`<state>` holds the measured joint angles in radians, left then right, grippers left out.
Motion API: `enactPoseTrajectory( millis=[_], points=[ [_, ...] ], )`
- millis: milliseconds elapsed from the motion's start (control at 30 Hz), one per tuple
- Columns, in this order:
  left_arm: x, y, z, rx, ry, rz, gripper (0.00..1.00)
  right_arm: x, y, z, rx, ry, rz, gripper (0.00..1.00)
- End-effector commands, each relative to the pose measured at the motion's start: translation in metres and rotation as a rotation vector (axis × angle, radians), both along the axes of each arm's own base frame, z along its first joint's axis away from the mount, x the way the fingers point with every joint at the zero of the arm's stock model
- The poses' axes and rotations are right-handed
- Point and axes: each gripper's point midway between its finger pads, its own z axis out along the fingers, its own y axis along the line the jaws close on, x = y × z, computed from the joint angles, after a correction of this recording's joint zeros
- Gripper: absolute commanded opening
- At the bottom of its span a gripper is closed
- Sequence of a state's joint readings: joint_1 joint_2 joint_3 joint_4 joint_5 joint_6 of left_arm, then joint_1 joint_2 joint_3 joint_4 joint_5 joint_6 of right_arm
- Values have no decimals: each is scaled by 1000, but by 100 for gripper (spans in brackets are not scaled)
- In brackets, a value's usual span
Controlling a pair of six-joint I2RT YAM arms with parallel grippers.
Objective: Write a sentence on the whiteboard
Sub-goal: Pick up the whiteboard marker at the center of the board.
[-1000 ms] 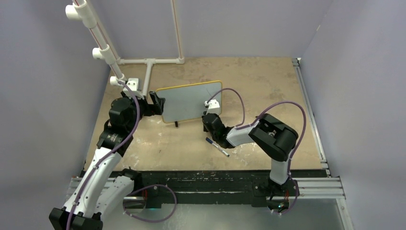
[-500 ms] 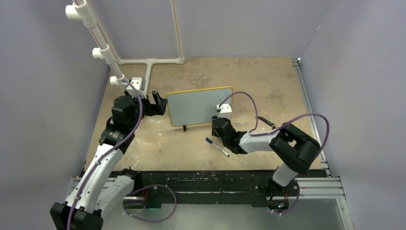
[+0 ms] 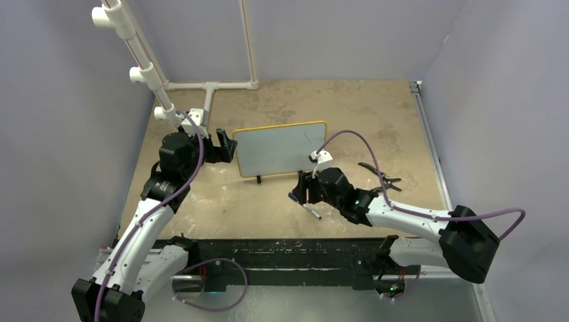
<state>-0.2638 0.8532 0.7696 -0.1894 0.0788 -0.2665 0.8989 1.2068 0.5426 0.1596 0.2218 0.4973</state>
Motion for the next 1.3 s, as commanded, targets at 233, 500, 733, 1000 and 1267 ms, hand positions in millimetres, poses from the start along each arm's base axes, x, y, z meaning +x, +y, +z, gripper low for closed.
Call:
enactPoseTrajectory(
  millis=[233, 500, 733, 1000, 1267],
  points=[
    [1, 1, -6, 33, 5, -15, 88, -49, -20, -51, -131, 255, 35, 57],
    [1, 0, -7, 33, 8, -19, 88, -53, -26, -74, -198, 304, -12, 55],
    [1, -2, -6, 32, 5, -32, 88, -53, -24, -80, -240, 307, -38, 47],
    [-4, -11, -2, 46, -28, -106, 86, -56, -23, -89, -254, 319, -70, 19],
    [-34, -55, 17, 86, -172, -356, 84, -61, -2, -48, -186, 267, 82, 0]
  ],
)
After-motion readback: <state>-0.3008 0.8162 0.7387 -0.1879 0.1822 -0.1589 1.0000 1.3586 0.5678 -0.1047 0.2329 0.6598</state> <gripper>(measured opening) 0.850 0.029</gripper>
